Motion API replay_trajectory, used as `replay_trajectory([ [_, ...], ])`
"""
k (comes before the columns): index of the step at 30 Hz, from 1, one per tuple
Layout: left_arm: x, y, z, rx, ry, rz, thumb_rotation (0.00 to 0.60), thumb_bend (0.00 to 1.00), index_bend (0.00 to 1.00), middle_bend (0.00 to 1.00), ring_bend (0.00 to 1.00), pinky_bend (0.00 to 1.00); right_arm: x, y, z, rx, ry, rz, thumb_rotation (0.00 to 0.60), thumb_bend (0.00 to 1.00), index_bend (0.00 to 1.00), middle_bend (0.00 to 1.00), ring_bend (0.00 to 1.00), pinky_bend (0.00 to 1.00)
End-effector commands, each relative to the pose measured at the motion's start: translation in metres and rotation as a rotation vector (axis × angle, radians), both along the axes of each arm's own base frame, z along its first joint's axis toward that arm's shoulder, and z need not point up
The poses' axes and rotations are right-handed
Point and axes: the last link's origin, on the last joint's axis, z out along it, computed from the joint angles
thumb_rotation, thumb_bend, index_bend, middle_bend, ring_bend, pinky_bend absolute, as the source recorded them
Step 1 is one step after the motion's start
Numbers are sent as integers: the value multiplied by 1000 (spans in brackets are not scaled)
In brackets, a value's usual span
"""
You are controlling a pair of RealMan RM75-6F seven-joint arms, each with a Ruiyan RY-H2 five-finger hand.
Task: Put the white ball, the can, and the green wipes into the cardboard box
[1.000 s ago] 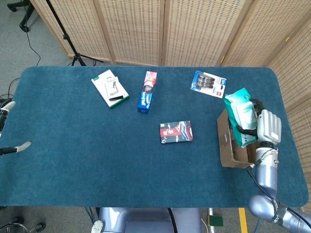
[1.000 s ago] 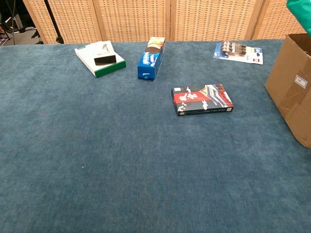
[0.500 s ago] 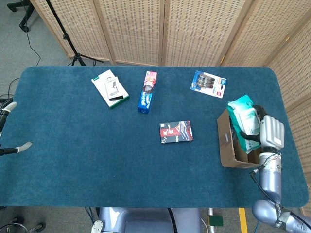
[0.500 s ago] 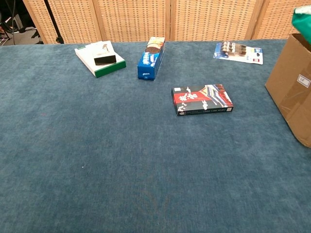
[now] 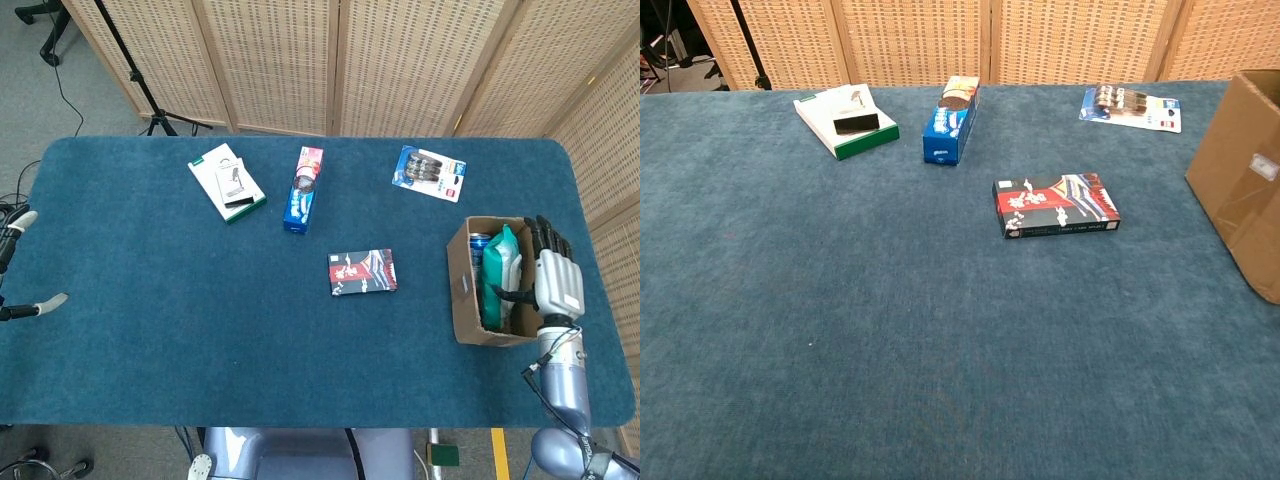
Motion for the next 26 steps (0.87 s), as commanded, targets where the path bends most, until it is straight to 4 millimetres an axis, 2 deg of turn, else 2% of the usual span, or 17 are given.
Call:
replay_trajectory([
  [1, 0, 0, 0, 1, 1, 0, 600, 0, 0, 0, 0, 165, 6, 7, 8, -35, -16, 33, 600, 0, 0, 0, 0, 33],
  [6, 0, -1, -1, 3, 8, -2, 600, 0, 0, 0, 0, 165, 12, 19, 16, -45, -3, 99, 600, 0, 0, 0, 0, 33],
  [11, 0, -2, -3, 7, 23, -3, 600, 0, 0, 0, 0, 165, 8, 30, 23, -43, 54, 177, 600, 0, 0, 0, 0, 33],
  [15, -7, -13, -9, 28, 52, 24, 600, 0, 0, 0, 0, 155, -19, 47, 29, -73, 251, 313, 600, 0, 0, 0, 0, 33],
  [19, -18, -25, -14, 60, 69, 79, 600, 0, 0, 0, 0, 91, -43, 61, 29, -115, 416, 361, 600, 0, 0, 0, 0, 33],
  [26, -37, -41, -23, 52, 100, 215, 600, 0, 0, 0, 0, 26, -58, 80, 17, -152, 428, 373, 600, 0, 0, 0, 0, 20],
])
